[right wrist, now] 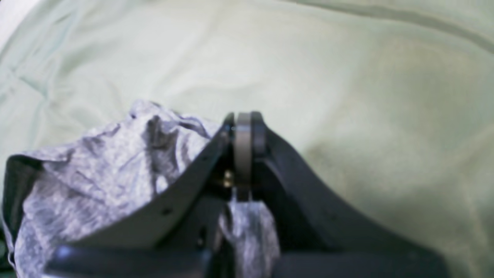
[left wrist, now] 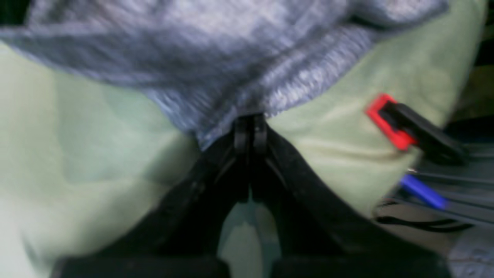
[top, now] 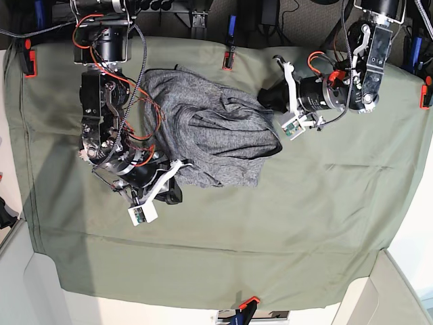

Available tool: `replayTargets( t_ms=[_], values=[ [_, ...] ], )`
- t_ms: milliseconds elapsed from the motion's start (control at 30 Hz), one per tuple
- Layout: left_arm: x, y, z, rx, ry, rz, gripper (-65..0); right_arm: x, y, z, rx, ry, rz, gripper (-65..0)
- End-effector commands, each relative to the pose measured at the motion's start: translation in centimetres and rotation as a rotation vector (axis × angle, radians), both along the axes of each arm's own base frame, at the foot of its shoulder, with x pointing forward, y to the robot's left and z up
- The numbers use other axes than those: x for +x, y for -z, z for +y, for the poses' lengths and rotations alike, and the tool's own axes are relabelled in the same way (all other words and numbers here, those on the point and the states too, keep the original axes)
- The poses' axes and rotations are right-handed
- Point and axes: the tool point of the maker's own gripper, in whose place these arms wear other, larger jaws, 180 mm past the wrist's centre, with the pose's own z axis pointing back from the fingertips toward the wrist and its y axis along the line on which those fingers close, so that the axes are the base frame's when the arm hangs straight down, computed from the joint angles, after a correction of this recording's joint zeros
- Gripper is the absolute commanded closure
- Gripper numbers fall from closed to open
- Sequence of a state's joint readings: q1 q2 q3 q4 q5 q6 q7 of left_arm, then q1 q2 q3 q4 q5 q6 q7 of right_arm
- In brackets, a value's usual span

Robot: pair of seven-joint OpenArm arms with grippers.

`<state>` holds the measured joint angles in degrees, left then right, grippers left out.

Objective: Fold the T-shirt properly
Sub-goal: 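Open both grippers and release the folded bundle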

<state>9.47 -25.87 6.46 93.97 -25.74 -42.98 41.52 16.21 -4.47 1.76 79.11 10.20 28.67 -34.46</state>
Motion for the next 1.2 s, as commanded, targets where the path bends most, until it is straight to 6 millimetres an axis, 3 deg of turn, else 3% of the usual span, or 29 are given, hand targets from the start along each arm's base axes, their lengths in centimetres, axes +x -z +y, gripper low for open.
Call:
replayTargets(
  t_ms=[0, 200, 467, 667, 900, 1033, 1167],
  values=[
    [1.6, 0.5, 3.1, 0.139, -0.050, -0.013, 0.0, 1.1, -1.9, 0.1, 0.020, 0.008, -0.058, 0.0],
    [6.8, -0.4, 5.4, 0.168, -0.114, -0.049, 0.0, 1.1, -1.8, -0.1, 0.014, 0.008, -0.057, 0.0],
    [13.6, -3.0, 8.1, 0.153, -0.206, -0.106, 0.0, 1.3, -1.0, -3.3, -0.062, 0.028, -0.054, 0.0],
    [18.0, -5.8, 8.4, 0.092, -0.248, -0.187, 0.0, 1.2, -1.4, -2.8, -0.003, 0.026, -0.051, 0.0],
    [20.3, -7.9, 6.5, 0.105, -0.193, -0.231, 0.0, 0.9, -1.5, -1.4, 0.022, 0.010, -0.046, 0.0],
    [20.6, -8.5, 9.0, 0.137, -0.277, -0.222, 0.0, 0.3, -0.4, 0.3, 0.003, -0.028, -0.021, 0.0],
    [20.6, -10.7, 11.6, 0.128, -0.314, -0.250, 0.0, -0.4, 1.4, 1.1, -0.003, -0.052, 0.027, 0.0]
  ],
)
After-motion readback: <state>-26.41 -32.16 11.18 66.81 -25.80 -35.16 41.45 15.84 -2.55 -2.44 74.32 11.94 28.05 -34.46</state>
